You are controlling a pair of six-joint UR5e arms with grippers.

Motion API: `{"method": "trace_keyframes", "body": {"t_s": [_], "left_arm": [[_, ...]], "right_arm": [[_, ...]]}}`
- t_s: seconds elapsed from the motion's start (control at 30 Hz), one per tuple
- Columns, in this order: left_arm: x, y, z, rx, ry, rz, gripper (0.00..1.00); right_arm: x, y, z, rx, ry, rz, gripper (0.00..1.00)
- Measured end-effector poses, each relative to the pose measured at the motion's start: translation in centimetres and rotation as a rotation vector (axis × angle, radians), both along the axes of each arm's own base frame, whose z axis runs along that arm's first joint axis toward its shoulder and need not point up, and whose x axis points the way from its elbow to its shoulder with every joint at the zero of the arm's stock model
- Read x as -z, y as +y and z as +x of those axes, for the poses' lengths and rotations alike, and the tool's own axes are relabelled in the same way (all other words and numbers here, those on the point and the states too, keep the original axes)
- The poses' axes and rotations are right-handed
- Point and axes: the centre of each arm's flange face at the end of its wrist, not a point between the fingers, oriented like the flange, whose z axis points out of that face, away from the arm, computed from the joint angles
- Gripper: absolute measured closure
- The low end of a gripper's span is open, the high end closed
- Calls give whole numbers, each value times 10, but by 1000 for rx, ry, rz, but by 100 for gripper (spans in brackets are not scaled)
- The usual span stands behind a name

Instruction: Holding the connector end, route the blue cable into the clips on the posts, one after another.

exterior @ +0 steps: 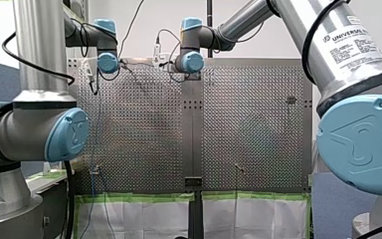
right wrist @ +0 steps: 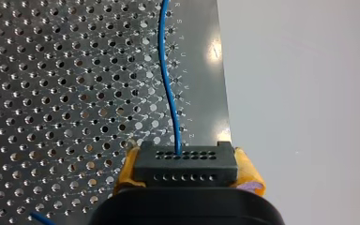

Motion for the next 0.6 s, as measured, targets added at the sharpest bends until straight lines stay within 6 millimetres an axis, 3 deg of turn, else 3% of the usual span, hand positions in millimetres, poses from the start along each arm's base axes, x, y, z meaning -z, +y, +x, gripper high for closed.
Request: {"method": "trace_keyframes", "body": {"t_s": [0.6], "left_arm": [[12, 11, 14, 40, 15, 1, 100]], "right_arm": [[2, -4, -1, 7, 3, 1, 100]]}}
